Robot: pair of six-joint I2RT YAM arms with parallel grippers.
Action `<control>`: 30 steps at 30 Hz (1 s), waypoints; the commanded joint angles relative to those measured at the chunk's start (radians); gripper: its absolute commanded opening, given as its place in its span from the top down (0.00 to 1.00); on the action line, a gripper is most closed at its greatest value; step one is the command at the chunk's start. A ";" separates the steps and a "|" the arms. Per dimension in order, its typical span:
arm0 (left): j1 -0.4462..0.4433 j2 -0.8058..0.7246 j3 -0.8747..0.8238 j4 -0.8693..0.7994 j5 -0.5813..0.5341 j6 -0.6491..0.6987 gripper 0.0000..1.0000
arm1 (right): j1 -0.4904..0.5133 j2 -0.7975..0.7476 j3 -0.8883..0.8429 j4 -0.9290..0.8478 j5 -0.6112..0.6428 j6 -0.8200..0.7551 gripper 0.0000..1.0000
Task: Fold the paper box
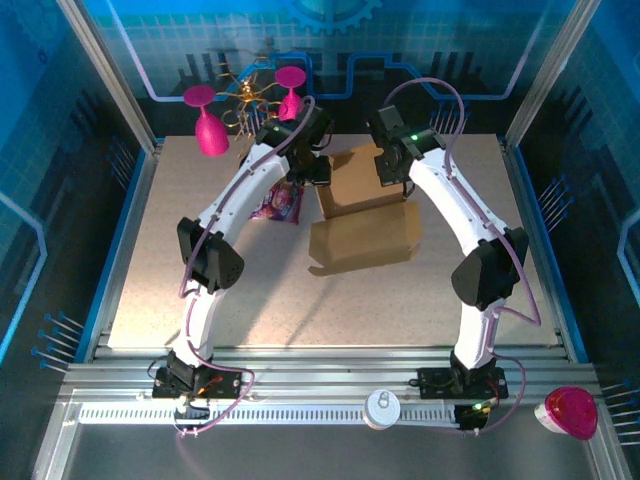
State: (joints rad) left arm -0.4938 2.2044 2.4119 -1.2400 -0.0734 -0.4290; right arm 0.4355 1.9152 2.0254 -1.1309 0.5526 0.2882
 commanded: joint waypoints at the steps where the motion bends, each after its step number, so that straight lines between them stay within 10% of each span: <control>1: 0.009 -0.038 -0.003 0.003 0.103 -0.027 0.58 | -0.016 0.012 -0.006 -0.021 -0.031 0.003 1.00; 11: 0.018 -0.139 -0.124 0.048 0.104 -0.043 0.45 | -0.053 0.012 -0.015 -0.009 -0.067 -0.007 1.00; 30: 0.031 -0.050 -0.177 0.145 0.131 -0.054 0.56 | -0.065 0.013 -0.024 -0.015 -0.119 -0.010 1.00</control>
State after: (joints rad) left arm -0.4595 2.1254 2.2265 -1.1023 0.0494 -0.4782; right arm 0.3790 1.9175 2.0090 -1.1332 0.4515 0.2806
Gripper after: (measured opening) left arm 0.446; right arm 0.076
